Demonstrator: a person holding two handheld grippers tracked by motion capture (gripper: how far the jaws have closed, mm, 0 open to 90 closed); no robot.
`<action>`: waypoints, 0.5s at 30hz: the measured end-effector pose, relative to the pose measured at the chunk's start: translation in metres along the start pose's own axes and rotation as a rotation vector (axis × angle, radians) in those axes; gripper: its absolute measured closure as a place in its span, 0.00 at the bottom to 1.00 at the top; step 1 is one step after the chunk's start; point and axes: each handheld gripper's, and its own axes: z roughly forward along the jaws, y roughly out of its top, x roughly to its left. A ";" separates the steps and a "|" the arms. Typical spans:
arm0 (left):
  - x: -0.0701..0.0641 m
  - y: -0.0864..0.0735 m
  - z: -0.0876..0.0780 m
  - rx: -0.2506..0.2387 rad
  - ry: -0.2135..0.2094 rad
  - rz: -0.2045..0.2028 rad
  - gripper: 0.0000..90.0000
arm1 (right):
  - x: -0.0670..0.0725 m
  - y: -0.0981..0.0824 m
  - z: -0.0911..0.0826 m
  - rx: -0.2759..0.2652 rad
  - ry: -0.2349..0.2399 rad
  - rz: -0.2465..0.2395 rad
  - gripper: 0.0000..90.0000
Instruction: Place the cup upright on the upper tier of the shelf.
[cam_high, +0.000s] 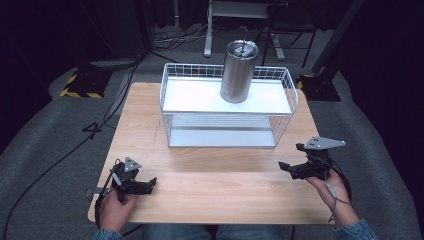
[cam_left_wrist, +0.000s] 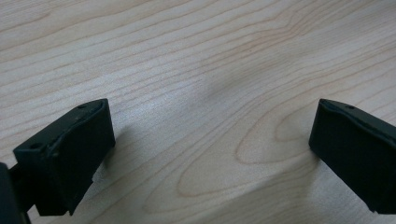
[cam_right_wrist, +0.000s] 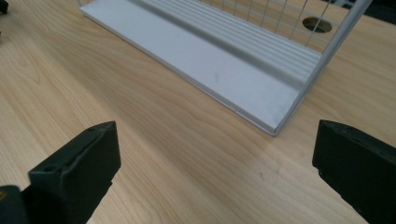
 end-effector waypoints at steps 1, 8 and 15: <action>0.000 0.000 0.000 0.000 0.000 0.000 0.01 | 0.000 -0.004 0.002 0.004 -0.001 0.005 0.02; 0.000 0.000 0.000 0.000 0.000 0.000 0.01 | -0.002 -0.028 0.015 0.039 -0.007 0.033 0.03; 0.000 0.000 0.000 0.000 0.000 0.000 0.01 | -0.003 -0.049 0.028 0.079 -0.009 0.050 0.04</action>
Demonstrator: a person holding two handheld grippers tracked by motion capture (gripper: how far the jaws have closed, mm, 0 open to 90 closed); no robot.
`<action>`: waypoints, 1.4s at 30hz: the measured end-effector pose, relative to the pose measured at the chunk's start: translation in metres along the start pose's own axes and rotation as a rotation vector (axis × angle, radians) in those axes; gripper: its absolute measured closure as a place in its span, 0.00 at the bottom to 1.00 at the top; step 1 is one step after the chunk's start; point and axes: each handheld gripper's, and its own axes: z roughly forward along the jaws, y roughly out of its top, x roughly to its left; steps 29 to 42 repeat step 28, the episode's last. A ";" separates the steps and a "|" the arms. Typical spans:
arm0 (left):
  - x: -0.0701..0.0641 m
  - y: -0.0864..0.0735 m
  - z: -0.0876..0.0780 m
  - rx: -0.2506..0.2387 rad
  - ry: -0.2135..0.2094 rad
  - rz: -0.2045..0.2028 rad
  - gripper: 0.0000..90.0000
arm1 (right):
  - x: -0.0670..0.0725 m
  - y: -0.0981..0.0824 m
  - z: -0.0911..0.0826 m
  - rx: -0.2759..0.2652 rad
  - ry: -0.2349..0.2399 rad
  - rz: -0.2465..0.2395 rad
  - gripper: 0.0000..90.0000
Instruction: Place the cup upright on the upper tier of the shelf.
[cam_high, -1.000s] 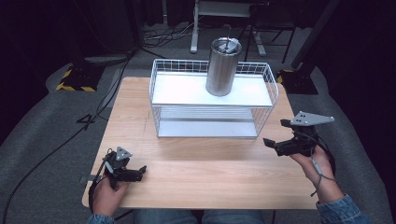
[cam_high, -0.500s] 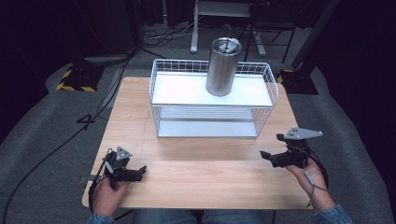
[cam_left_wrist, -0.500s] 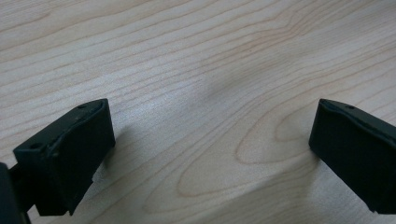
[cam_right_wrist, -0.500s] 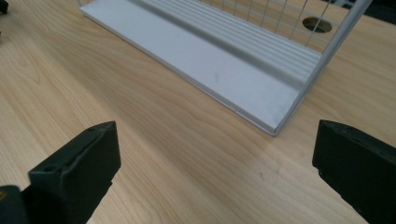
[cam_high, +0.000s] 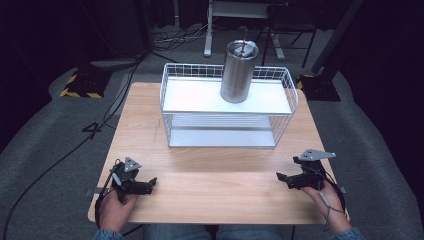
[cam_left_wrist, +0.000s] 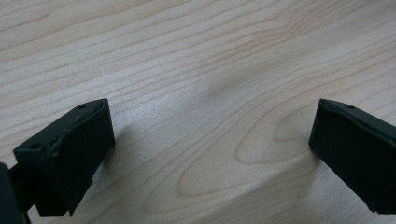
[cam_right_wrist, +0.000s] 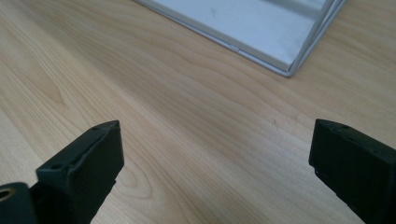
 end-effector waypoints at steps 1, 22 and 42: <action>0.000 0.000 0.000 0.000 0.000 0.000 0.01 | 0.000 -0.003 0.002 0.006 -0.002 -0.002 0.04; 0.000 0.000 0.000 0.000 0.001 -0.001 0.01 | 0.002 -0.033 0.029 0.072 -0.026 -0.027 0.04; 0.000 0.000 0.000 0.000 0.001 -0.001 0.01 | 0.002 -0.036 0.032 0.040 -0.039 -0.013 0.00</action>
